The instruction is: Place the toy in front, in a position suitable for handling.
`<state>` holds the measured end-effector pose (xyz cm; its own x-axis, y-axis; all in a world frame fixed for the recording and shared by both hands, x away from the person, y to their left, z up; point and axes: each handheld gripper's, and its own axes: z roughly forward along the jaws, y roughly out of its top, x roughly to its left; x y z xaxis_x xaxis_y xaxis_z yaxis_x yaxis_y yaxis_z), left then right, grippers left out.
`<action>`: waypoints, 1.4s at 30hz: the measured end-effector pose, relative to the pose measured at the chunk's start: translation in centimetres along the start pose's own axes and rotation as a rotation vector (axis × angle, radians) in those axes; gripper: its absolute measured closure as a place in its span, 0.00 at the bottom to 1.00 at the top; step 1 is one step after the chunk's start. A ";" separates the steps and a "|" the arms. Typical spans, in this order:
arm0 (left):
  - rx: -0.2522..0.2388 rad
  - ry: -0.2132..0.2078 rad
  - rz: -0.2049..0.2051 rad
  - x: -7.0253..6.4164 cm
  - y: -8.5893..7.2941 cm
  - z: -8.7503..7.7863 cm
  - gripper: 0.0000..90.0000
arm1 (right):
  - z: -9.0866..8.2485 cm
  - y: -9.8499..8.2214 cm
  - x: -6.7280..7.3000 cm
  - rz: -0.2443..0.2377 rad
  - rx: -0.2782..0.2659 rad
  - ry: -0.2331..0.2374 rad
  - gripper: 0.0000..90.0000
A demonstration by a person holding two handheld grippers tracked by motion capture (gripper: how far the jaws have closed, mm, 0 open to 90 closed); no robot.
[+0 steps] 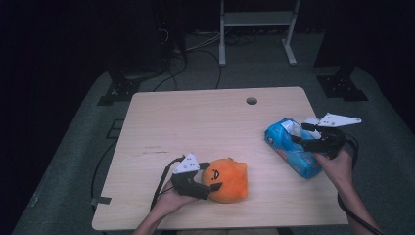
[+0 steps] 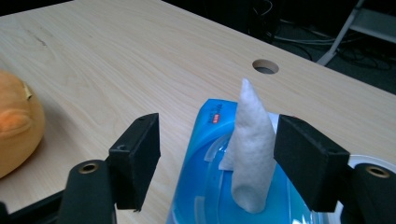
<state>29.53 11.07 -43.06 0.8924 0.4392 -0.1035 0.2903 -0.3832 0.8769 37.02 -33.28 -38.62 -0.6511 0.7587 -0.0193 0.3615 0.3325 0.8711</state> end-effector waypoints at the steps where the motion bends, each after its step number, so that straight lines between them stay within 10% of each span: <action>1: 0.000 0.000 0.000 0.0 0.0 0.0 0.20 | 0.3 -0.1 -0.2 0.004 0.004 -0.001 0.35; 22: -0.009 -0.002 -0.010 0.0 -0.2 0.1 0.20 | 1.9 -1.5 -2.5 0.111 0.083 0.006 0.92; 42: -0.010 0.001 -0.013 0.1 -0.2 0.2 0.20 | 0.8 0.0 -2.9 0.114 0.084 0.014 0.97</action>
<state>29.65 11.01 -43.30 0.8884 0.4444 -0.1146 0.2983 -0.3693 0.8801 39.43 -35.00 -38.98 -0.6119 0.7864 0.0845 0.4879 0.2911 0.8229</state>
